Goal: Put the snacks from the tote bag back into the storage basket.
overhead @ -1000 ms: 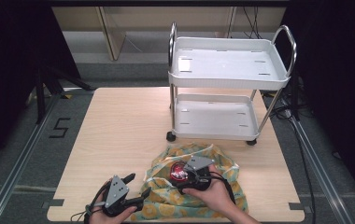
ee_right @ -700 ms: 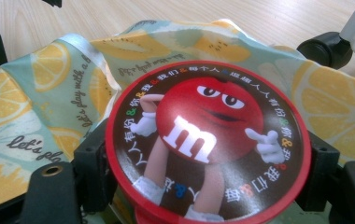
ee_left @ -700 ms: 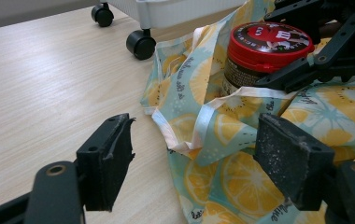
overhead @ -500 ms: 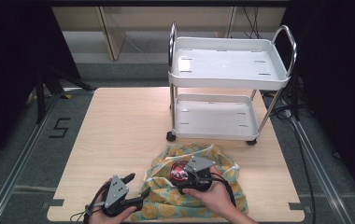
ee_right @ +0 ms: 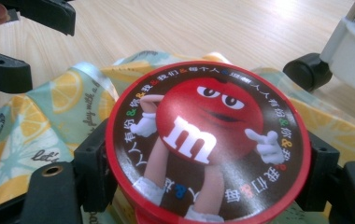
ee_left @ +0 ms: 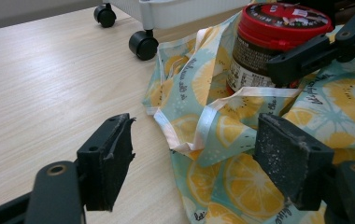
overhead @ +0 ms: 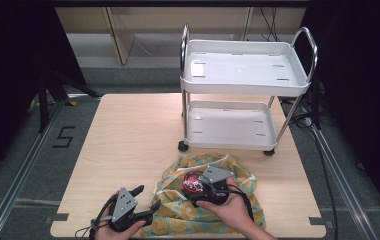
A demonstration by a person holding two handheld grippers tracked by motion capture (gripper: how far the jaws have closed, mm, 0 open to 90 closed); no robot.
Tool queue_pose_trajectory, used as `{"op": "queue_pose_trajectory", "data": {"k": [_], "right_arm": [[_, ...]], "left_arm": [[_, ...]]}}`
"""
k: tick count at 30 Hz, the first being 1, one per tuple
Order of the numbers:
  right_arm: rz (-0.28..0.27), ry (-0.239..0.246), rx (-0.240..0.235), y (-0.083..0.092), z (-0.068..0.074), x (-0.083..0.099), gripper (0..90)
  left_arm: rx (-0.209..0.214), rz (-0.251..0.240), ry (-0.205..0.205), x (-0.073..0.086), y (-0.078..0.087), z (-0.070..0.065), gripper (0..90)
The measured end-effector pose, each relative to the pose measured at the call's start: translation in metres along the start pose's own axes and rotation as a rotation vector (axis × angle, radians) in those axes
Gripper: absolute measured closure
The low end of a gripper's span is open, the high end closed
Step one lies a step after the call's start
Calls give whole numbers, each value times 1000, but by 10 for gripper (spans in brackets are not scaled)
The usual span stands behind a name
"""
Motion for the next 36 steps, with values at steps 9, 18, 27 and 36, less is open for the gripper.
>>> {"op": "queue_pose_trajectory", "data": {"k": [9,18,27,36], "right_arm": [[-13,9,-3,9,2,-5,264],[-23,-3,7,12,4,-5,264],[-24,5,10,12,5,-5,264],[-53,-7,26,21,2,-9,265]], "left_arm": [[-2,-3,-3,0,0,0,273],[-8,-18,-2,-1,0,2,272],[-19,-9,-4,-1,2,4,272],[-16,-6,12,0,2,3,273]]}}
Point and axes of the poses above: each handheld gripper's, and its own axes: y roughly backward along the jaws, x roughly out of its underside, z roughly to its left, the point moved 1 cm from there along -y, roughly forward along the jaws, and after that the axes turned 9 degrees about -x, right-handed, at the moved point
